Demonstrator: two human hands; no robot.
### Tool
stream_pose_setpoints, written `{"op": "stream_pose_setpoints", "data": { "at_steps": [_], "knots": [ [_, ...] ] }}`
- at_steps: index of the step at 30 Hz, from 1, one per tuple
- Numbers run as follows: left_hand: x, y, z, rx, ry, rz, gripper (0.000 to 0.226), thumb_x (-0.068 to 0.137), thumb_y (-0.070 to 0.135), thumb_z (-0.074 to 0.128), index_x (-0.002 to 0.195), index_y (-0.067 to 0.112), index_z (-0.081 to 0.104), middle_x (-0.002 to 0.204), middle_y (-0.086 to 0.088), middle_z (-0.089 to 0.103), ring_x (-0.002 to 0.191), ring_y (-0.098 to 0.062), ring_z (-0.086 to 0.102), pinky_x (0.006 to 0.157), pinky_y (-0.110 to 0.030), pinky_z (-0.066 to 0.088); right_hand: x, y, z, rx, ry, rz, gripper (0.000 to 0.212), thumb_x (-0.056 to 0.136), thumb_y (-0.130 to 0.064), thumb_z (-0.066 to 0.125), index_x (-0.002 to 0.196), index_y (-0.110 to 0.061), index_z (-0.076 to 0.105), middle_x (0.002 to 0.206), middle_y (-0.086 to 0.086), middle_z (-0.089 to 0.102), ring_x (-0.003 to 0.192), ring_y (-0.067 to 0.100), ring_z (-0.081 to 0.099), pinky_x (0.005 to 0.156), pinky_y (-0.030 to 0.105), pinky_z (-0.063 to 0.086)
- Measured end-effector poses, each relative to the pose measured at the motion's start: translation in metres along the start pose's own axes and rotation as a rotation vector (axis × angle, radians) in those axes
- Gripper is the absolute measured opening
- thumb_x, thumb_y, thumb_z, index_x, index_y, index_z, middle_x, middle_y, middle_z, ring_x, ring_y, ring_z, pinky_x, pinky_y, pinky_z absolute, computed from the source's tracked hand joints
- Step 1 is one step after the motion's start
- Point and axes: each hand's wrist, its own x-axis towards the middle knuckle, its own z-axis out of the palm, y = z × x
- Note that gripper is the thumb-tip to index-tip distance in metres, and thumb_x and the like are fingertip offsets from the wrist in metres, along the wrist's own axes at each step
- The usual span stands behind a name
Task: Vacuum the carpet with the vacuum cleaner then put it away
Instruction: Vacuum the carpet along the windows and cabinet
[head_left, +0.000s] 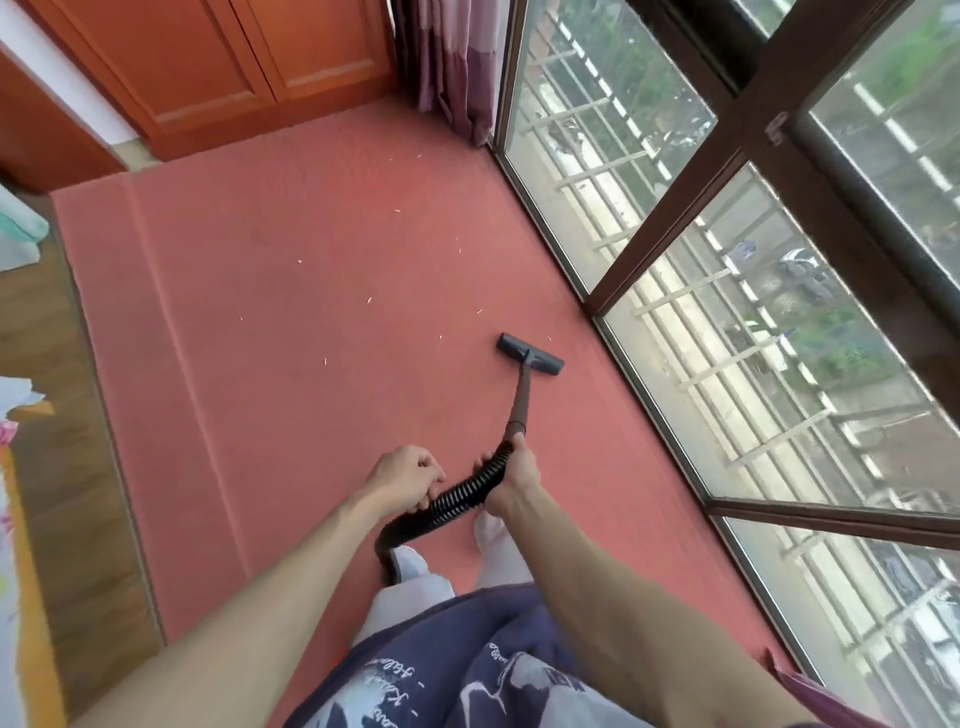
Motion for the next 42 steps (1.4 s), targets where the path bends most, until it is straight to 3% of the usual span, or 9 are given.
{"op": "stream_pose_setpoints", "data": {
  "at_steps": [5,10,17,22,30,35,39,42],
  "knots": [
    [0.017,0.041,-0.018,0.003,0.124,-0.029,0.019,0.088,0.01,0.05,0.079,0.014,0.066,0.066,0.0,0.066,0.052,-0.015,0.059,0.053,-0.021,0.047,0.037,-0.083,0.03,-0.016,-0.02,0.014,0.039,0.1,-0.047,0.047,0.085,-0.01,0.046,0.064,0.01,0.049,0.053,0.024,0.05,0.052,0.032,0.045],
    [0.024,0.074,-0.024,-0.071,0.191,-0.044,0.018,0.09,0.01,0.051,0.081,0.01,0.068,0.069,-0.003,0.067,0.056,-0.017,0.059,0.057,-0.026,0.049,0.058,-0.123,0.042,0.022,-0.001,0.047,0.039,0.099,-0.046,0.047,0.089,-0.009,0.048,0.065,0.01,0.05,0.054,0.023,0.052,0.054,0.032,0.048],
    [0.036,0.108,-0.02,-0.035,0.225,-0.04,0.019,0.089,0.006,0.051,0.081,0.01,0.068,0.072,-0.006,0.069,0.057,-0.017,0.061,0.061,-0.032,0.056,0.025,-0.087,0.05,0.167,-0.032,0.223,0.036,0.094,-0.045,0.052,0.08,-0.011,0.048,0.048,0.005,0.048,0.049,0.02,0.046,0.053,0.027,0.042],
    [0.046,0.138,-0.035,-0.076,0.326,0.012,0.021,0.092,0.005,0.05,0.084,0.009,0.069,0.075,-0.008,0.069,0.058,-0.018,0.06,0.055,-0.025,0.052,-0.007,-0.037,0.068,0.292,-0.044,0.351,0.043,0.093,-0.051,0.048,0.078,-0.011,0.048,0.052,0.005,0.047,0.043,0.02,0.045,0.049,0.026,0.038],
    [0.05,0.15,-0.064,-0.221,0.344,0.066,0.022,0.089,0.002,0.048,0.082,0.006,0.069,0.068,-0.006,0.065,0.056,-0.019,0.058,0.058,-0.031,0.052,0.025,-0.086,0.078,0.442,-0.084,0.225,0.045,0.096,-0.048,0.042,0.063,-0.017,0.04,0.045,0.002,0.042,0.041,0.018,0.04,0.048,0.025,0.036],
    [0.057,0.142,-0.079,-0.187,0.252,0.062,0.022,0.089,0.002,0.048,0.085,0.004,0.069,0.068,-0.006,0.064,0.055,-0.018,0.056,0.052,-0.024,0.049,0.045,-0.107,0.102,0.306,0.027,0.177,0.043,0.094,-0.05,0.043,0.066,-0.018,0.04,0.052,0.002,0.042,0.043,0.019,0.043,0.05,0.024,0.04],
    [0.065,0.135,-0.099,-0.154,0.171,0.088,0.02,0.087,0.002,0.049,0.082,0.004,0.068,0.065,-0.005,0.064,0.056,-0.018,0.056,0.053,-0.024,0.05,0.044,-0.08,0.141,0.128,0.046,0.131,0.054,0.092,-0.06,0.044,0.073,-0.01,0.048,0.057,0.007,0.051,0.049,0.022,0.052,0.059,0.028,0.047],
    [0.075,0.117,-0.119,-0.128,0.159,0.084,0.021,0.085,0.004,0.049,0.08,0.008,0.068,0.064,-0.002,0.066,0.056,-0.018,0.059,0.059,-0.027,0.053,0.023,-0.05,0.162,-0.039,0.02,0.111,0.042,0.094,-0.042,0.055,0.082,-0.002,0.057,0.065,0.012,0.058,0.051,0.025,0.055,0.059,0.034,0.05]
  ]
}}
